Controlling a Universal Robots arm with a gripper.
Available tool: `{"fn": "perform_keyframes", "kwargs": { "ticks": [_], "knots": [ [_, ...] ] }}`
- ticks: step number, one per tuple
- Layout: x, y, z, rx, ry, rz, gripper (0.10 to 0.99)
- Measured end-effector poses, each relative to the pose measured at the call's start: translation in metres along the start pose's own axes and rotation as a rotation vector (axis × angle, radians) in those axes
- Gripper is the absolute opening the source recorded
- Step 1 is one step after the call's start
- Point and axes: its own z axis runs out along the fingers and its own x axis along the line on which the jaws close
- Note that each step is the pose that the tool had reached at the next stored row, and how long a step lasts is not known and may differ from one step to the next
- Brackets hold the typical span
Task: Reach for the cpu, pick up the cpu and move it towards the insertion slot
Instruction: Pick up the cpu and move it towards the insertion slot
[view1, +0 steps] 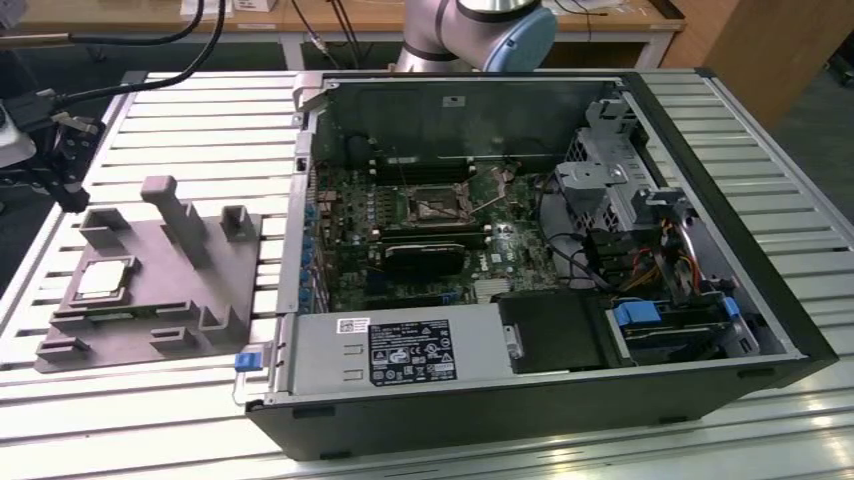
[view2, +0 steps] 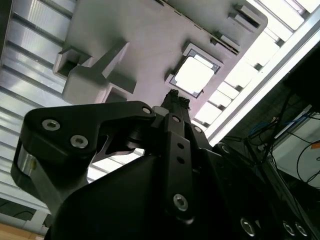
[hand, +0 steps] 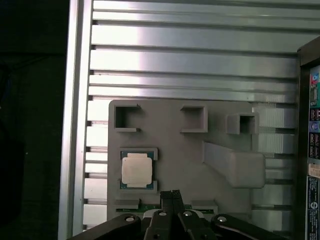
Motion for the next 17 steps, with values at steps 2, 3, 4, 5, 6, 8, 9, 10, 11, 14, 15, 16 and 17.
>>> {"fn": "perform_keyframes", "kwargs": {
  "ticks": [2,3,4,5,6,8,9,10,11,14,15,16,17],
  "knots": [
    [0.0008,-0.0002,0.0036,0.000,-0.0006,0.000,0.106],
    [0.0012,-0.0003,0.0052,0.000,-0.0009,0.000,0.106],
    [0.0017,-0.0005,0.0070,0.000,-0.0012,0.000,0.106],
    [0.0022,-0.0008,0.0087,0.000,-0.0017,0.000,0.106],
    [0.0028,-0.0010,0.0104,0.000,-0.0019,0.000,0.106],
    [0.0044,-0.0015,0.0139,0.000,-0.0024,0.000,0.106],
    [0.0053,-0.0017,0.0155,0.000,-0.0027,0.000,0.106],
    [0.0063,-0.0018,0.0171,0.000,-0.0030,0.000,0.106],
    [0.0073,-0.0019,0.0189,0.000,-0.0035,0.000,0.106],
    [0.0108,-0.0021,0.0240,0.000,-0.0047,0.000,0.106],
    [0.0119,-0.0022,0.0256,0.000,-0.0051,0.000,0.106],
    [0.0131,-0.0023,0.0272,0.000,-0.0055,0.000,0.106],
    [0.0141,-0.0024,0.0289,0.000,-0.0059,0.000,0.106]
  ]
}}
